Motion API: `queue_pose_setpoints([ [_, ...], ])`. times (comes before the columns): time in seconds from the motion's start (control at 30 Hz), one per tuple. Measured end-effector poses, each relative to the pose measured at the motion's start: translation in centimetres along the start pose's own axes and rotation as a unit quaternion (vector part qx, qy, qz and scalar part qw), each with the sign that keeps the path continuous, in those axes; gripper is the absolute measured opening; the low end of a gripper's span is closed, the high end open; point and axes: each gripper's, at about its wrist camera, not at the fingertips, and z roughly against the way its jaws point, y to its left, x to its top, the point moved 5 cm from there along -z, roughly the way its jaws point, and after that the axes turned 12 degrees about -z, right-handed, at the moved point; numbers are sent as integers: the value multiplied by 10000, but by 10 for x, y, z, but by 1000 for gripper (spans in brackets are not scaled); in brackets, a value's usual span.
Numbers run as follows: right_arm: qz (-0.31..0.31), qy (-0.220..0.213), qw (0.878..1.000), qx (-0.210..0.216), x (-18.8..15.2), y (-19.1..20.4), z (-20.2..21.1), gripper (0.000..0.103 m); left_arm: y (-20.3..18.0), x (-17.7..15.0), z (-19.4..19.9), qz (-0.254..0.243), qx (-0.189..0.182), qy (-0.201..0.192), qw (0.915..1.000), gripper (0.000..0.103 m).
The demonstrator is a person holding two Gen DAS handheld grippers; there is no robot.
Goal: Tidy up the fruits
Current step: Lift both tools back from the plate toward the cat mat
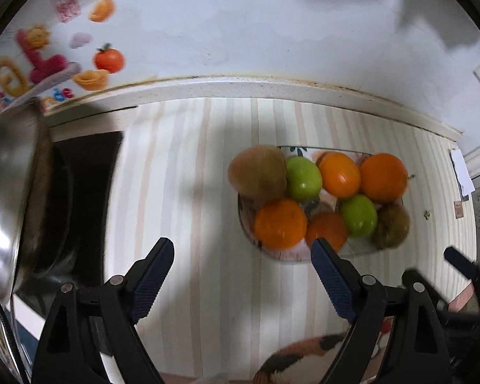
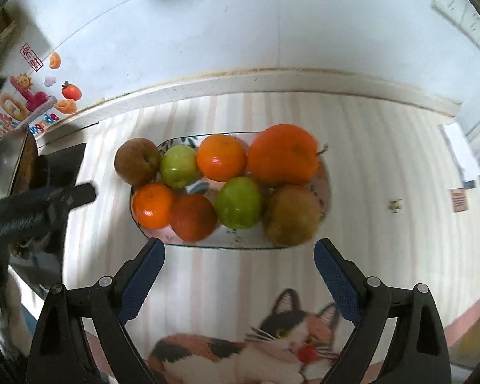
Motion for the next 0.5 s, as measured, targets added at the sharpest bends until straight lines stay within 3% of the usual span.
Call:
queue_pose_setpoints([
  [0.5, -41, -615, 9979, 176, -25, -15, 92, 96, -25, -47, 91, 33, 204, -811, 9965, 87],
])
